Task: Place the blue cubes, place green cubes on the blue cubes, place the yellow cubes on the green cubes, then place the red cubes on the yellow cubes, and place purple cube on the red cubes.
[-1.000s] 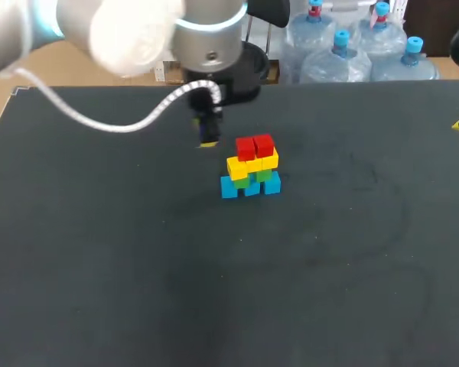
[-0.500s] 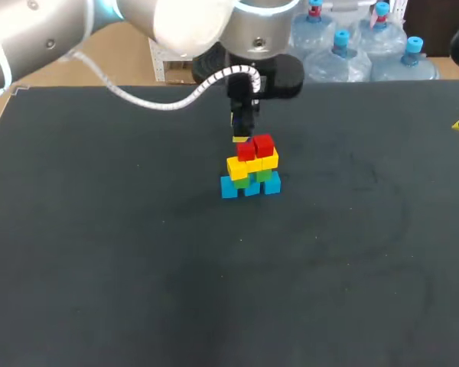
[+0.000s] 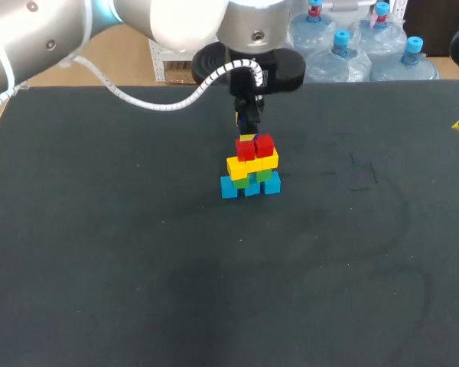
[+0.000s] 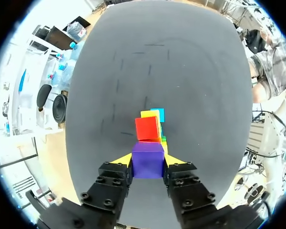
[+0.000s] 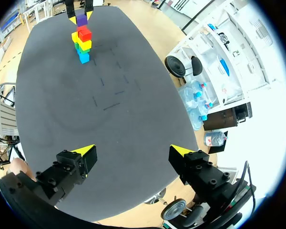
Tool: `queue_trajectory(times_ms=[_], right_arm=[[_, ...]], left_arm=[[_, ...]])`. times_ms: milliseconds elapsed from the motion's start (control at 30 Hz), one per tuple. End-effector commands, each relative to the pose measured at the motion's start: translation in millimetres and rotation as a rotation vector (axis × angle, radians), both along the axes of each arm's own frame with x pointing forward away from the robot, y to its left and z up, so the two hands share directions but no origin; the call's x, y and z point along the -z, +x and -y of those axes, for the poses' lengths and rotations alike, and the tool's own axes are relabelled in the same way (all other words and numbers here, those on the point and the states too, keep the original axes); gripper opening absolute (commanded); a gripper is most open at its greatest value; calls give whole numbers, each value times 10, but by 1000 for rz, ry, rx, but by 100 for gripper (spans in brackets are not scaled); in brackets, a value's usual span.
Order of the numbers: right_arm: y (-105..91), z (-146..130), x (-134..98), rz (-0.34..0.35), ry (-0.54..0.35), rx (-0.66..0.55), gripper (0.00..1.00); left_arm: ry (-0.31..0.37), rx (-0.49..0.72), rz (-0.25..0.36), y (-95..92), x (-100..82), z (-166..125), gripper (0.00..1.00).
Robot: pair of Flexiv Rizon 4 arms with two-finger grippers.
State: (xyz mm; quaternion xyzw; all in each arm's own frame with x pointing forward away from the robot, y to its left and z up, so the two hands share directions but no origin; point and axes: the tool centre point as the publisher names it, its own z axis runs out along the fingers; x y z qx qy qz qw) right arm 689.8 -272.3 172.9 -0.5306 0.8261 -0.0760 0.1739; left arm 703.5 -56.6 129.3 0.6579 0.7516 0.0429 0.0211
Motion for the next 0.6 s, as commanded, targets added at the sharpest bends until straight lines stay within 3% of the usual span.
queue_trajectory(times_ms=[33,300,600], right_arm=[[4,0,10,2,0,0,100],[4,0,10,2,0,0,100],[4,0,10,2,0,0,100]], left_arm=[[-1,11,-9,29,-17,33,0],[-26,50,-26,21,1,122,0],[-38,54,-3,20,-3,119,0]])
